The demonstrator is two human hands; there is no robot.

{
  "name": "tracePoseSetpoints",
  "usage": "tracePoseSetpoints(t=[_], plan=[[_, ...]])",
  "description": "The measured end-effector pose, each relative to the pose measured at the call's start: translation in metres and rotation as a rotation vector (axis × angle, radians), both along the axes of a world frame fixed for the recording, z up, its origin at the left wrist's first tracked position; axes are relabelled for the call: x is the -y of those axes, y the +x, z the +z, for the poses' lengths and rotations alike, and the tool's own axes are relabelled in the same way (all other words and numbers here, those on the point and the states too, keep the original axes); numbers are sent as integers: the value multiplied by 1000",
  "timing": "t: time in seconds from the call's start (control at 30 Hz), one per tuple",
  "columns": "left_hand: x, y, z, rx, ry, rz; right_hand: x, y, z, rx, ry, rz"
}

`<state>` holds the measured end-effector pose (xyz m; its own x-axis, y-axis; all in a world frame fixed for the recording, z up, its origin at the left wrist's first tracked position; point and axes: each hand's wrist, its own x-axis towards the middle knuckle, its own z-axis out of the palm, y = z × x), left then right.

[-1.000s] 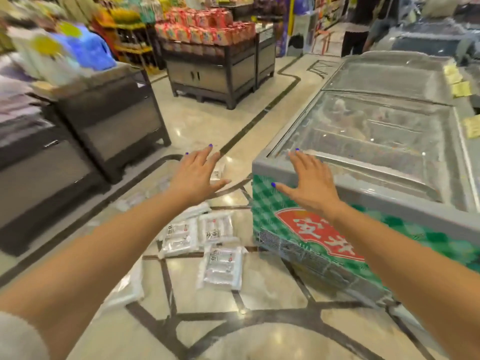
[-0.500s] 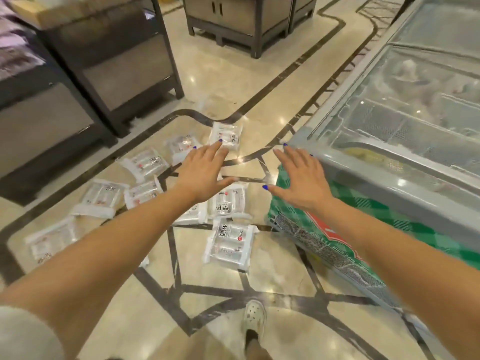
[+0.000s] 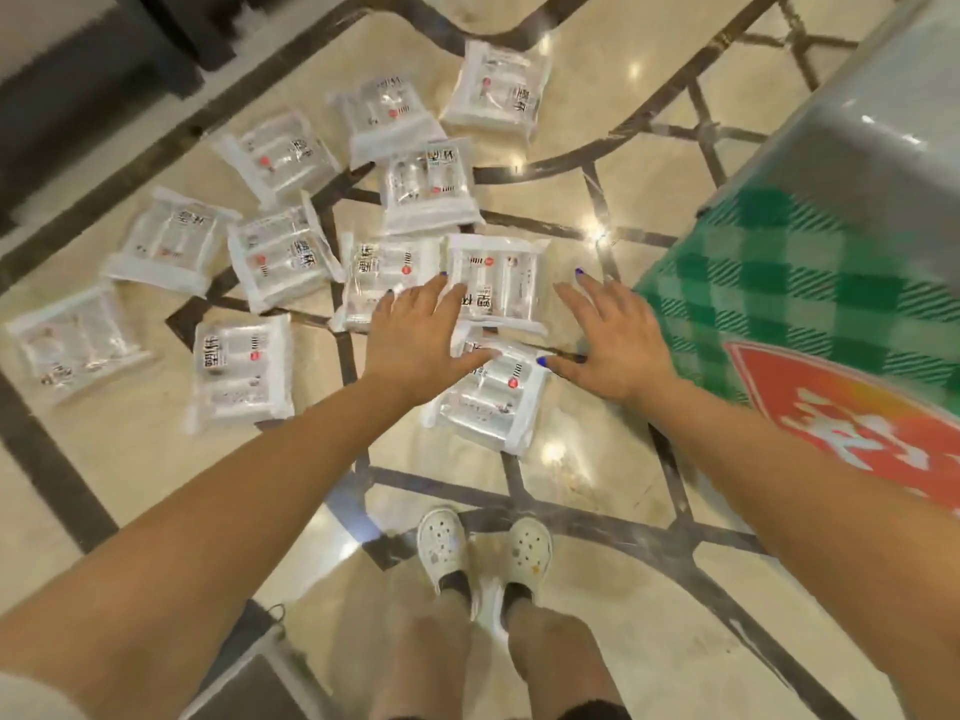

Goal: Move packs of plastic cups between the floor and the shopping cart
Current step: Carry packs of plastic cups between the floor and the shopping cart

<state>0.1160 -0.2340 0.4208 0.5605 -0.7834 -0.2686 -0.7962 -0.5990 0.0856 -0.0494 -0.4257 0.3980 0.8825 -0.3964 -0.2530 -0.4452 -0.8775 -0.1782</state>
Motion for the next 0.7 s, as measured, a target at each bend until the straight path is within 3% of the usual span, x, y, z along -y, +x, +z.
tracePoseSetpoints(t=[0.37,0.5,0.57,0.7], plan=[[-9,-18,-352,-110,43,166,29,28,-348,-59,27,-48],[-22,-36,-450,-137,117,248,36,36,-452,-120,27,-71],[-26,-43,-484,-208,161,369,43,42,-486,-158,44,-95],[-35,-59,-532,-560,199,845,61,54,-527,-153,184,-190]])
